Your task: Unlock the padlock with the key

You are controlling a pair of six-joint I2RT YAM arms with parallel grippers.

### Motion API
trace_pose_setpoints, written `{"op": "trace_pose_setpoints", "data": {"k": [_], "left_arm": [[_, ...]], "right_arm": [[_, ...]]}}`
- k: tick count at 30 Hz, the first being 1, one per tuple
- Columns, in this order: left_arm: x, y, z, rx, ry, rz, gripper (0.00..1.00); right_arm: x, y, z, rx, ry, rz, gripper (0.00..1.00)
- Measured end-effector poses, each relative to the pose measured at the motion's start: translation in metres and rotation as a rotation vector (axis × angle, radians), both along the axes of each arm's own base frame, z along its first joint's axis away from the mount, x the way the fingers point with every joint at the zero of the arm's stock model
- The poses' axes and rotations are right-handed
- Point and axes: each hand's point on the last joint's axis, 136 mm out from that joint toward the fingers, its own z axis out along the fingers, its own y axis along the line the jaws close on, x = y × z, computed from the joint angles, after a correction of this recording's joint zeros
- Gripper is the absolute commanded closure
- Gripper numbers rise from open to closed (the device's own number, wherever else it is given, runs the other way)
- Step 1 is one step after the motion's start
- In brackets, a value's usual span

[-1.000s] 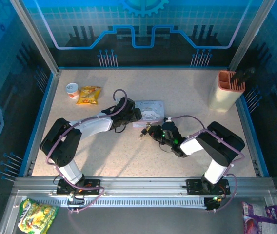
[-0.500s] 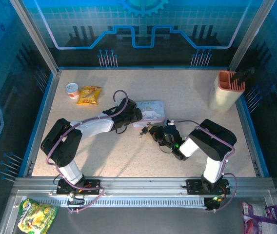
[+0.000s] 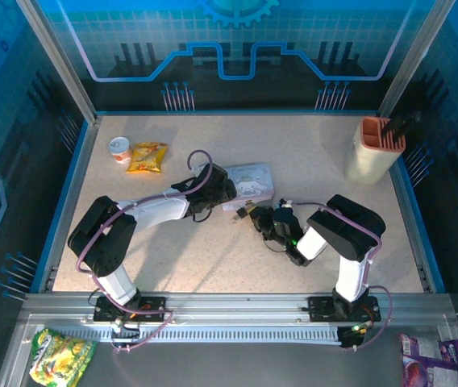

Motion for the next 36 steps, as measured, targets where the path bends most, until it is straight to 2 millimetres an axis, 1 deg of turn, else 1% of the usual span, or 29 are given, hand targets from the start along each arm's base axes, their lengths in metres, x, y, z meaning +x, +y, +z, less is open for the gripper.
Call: {"op": "trace_pose_setpoints", "data": {"k": [3,12,16,22,28,32,36], "left_arm": [[0.000,-0.001,0.000,0.002,-0.002,0.000,0.19],[0.000,0.000,0.000,0.004,-0.003,0.006,0.18],[0.000,0.000,0.000,0.005,-0.004,0.006,0.19],[0.000,0.000,0.000,0.003,-0.002,0.007,0.17],[-0.002,0.001,0.000,0.011,0.000,0.000,0.17],[-0.002,0.001,0.001,0.010,0.000,-0.001,0.17],[-0.005,-0.004,0.001,0.010,0.001,-0.012,0.17]], "right_arm": [[0.002,-0.005,0.001,0.014,0.000,-0.016,1.00],[0.003,-0.011,0.004,0.048,0.006,-0.043,1.00],[0.006,-0.017,0.003,0.052,0.010,-0.063,1.00],[0.002,-0.021,0.004,0.072,0.008,-0.071,1.00],[-0.002,-0.032,0.006,0.066,0.014,-0.087,1.00],[-0.001,-0.035,0.007,0.068,0.013,-0.095,1.00],[0.001,-0.036,0.005,0.085,0.020,-0.105,1.00]]}}
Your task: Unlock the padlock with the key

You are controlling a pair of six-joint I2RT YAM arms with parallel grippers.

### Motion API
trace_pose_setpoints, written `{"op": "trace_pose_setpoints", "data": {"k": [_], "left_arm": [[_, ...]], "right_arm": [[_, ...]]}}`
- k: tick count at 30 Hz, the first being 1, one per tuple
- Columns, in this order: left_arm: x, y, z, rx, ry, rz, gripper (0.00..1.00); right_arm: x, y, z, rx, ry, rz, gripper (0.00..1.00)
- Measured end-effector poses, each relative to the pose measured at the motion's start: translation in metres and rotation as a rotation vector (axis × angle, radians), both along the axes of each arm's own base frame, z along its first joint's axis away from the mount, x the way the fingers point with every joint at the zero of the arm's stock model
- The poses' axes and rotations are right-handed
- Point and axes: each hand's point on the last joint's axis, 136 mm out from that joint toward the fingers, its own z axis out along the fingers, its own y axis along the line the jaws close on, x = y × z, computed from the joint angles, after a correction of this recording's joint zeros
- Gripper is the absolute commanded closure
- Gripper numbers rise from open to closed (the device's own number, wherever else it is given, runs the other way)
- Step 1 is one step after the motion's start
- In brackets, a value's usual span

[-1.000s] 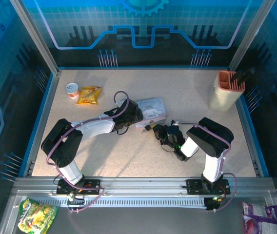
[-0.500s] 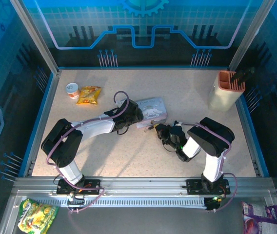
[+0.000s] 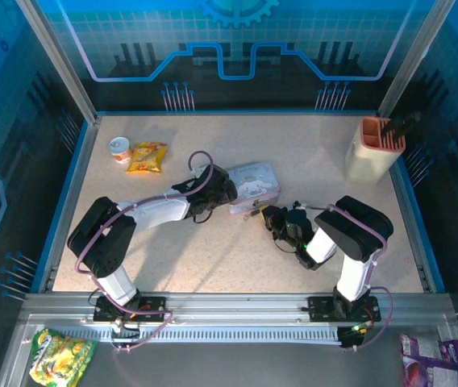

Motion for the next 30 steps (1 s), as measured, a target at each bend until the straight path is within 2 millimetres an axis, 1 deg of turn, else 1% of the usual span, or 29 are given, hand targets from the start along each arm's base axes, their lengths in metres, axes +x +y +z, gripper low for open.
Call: {"op": "trace_pose_setpoints", "data": {"k": [4,7,13,16,20,22,24,27,28,30], "left_arm": [[-0.008,-0.007,0.001,0.005,0.005,-0.025,0.17],[-0.013,-0.008,0.006,0.011,0.006,-0.035,0.16],[-0.019,0.007,0.031,0.001,-0.049,-0.033,0.15],[-0.028,0.022,0.038,0.021,-0.077,-0.042,0.14],[-0.047,0.056,0.045,0.084,-0.127,-0.048,0.13],[-0.058,0.077,0.050,0.114,-0.154,-0.040,0.13],[-0.068,0.095,0.058,0.136,-0.192,-0.031,0.12],[-0.083,0.110,0.068,0.142,-0.255,-0.029,0.11],[-0.087,0.114,0.070,0.144,-0.274,-0.030,0.11],[-0.095,0.122,0.072,0.149,-0.301,-0.031,0.10]], "right_arm": [[0.001,0.001,-0.001,0.010,0.005,-0.002,1.00],[0.000,-0.001,0.000,0.006,0.004,-0.005,1.00],[-0.006,-0.024,0.010,-0.026,-0.024,-0.024,1.00],[-0.010,-0.039,0.009,-0.070,-0.029,-0.007,1.00],[-0.018,-0.061,0.008,-0.133,-0.031,0.033,1.00],[-0.021,-0.065,0.011,-0.154,-0.038,0.070,1.00],[-0.028,-0.063,0.017,-0.177,-0.046,0.134,1.00],[-0.040,-0.059,0.034,-0.237,-0.078,0.222,1.00],[-0.043,-0.059,0.042,-0.260,-0.098,0.240,1.00],[-0.050,-0.061,0.065,-0.313,-0.156,0.263,1.00]]}}
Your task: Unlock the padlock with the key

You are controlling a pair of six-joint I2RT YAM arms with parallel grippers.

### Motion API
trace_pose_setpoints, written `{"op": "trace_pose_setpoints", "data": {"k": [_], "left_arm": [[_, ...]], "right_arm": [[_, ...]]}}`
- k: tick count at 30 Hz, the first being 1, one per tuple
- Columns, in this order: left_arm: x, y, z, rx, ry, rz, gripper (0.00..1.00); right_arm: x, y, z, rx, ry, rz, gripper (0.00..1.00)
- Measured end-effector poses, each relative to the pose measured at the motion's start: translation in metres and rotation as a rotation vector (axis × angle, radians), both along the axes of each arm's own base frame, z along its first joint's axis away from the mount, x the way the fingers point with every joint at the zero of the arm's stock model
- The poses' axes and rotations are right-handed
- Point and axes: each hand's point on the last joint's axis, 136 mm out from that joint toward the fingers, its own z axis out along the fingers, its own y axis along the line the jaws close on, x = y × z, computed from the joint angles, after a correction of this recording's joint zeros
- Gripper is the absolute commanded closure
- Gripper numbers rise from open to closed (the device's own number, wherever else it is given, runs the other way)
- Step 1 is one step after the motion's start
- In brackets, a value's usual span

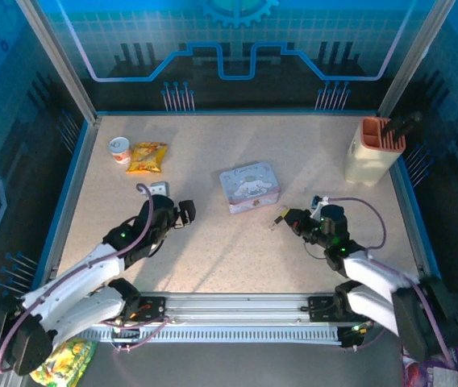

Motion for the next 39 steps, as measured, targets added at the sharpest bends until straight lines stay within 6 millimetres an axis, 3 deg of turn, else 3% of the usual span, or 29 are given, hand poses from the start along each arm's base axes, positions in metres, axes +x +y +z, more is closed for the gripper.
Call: {"op": "trace_pose_setpoints", "data": {"k": [3,7,15,26,32,35,37,39], "left_arm": [[-0.008,0.009,0.002,0.016,-0.037,-0.004,0.07],[-0.014,0.015,0.003,0.030,-0.070,-0.011,0.06],[-0.020,0.018,-0.001,0.032,-0.101,-0.031,0.04],[-0.022,0.019,0.001,0.009,-0.133,-0.030,0.01],[-0.022,0.021,-0.002,0.015,-0.127,-0.025,0.01],[-0.022,0.021,-0.002,0.016,-0.128,-0.022,0.01],[-0.022,0.021,-0.002,0.016,-0.128,-0.022,0.01],[-0.022,0.022,-0.002,0.018,-0.128,-0.019,0.01]], "right_arm": [[-0.011,-0.004,0.036,-0.064,-0.108,0.041,1.00],[-0.027,-0.009,0.050,-0.159,-0.160,0.088,1.00],[-0.055,-0.013,0.027,-0.315,-0.098,0.188,1.00],[-0.082,0.029,-0.012,-0.362,-0.021,0.380,1.00],[-0.091,0.026,-0.048,-0.365,0.089,0.378,1.00],[-0.093,0.023,-0.054,-0.375,0.111,0.372,1.00],[-0.092,0.022,-0.054,-0.380,0.111,0.366,0.95],[-0.093,0.021,-0.054,-0.388,0.109,0.363,0.82]]}}
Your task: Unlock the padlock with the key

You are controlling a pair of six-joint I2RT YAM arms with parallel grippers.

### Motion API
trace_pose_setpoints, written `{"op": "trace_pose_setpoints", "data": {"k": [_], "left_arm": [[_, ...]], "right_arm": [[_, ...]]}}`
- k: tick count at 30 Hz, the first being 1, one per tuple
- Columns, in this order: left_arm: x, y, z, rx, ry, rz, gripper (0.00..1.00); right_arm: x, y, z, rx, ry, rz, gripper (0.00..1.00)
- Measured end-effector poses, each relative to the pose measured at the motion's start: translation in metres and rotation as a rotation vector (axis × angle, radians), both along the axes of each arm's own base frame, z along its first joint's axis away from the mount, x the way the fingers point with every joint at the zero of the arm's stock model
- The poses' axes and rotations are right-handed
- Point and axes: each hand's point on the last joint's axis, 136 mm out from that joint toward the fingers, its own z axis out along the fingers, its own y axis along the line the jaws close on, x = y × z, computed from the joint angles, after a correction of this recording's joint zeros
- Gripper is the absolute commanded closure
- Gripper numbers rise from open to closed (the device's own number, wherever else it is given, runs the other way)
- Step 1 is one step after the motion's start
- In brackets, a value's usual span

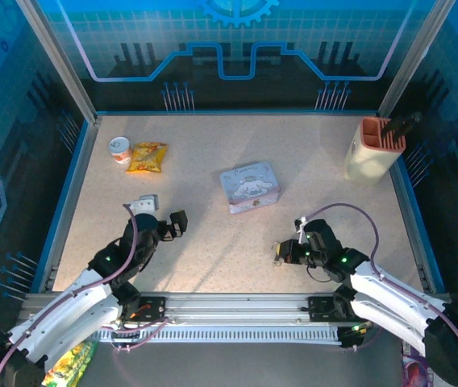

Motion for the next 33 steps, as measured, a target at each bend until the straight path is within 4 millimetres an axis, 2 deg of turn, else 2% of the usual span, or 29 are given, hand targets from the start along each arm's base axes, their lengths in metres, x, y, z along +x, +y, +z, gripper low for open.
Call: {"op": "trace_pose_setpoints", "data": {"k": [3,13,15,19,20,21,22,26,29,33], "left_arm": [[0.000,0.002,-0.003,0.007,0.004,0.007,0.01],[0.000,0.004,-0.005,0.017,0.006,0.020,0.01],[0.000,0.004,-0.007,0.021,0.014,0.020,0.01],[0.001,0.004,-0.014,0.040,0.041,0.023,0.01],[0.001,0.004,-0.016,0.048,0.050,0.024,0.01],[0.002,0.004,-0.016,0.054,0.055,0.027,0.01],[0.004,0.004,-0.013,0.060,0.057,0.033,0.01],[0.015,0.007,0.005,0.088,0.027,0.065,0.01],[0.021,0.007,0.018,0.107,-0.013,0.072,0.01],[0.033,0.003,0.033,0.113,-0.130,0.059,0.01]], "right_arm": [[-0.001,-0.004,0.000,-0.018,-0.007,-0.002,0.72],[0.007,-0.011,0.022,-0.060,-0.079,-0.016,0.52],[0.009,-0.014,0.028,-0.075,-0.096,-0.021,0.43],[0.016,-0.023,0.051,-0.117,-0.169,-0.045,0.33],[0.019,-0.027,0.061,-0.127,-0.200,-0.060,0.27],[0.022,-0.030,0.069,-0.132,-0.230,-0.070,0.18],[0.025,-0.034,0.081,-0.139,-0.268,-0.088,0.00],[0.038,-0.057,0.128,-0.172,-0.448,-0.184,0.00],[0.045,-0.076,0.150,-0.215,-0.568,-0.261,0.00],[0.052,-0.091,0.173,-0.291,-0.707,-0.300,0.00]]}}
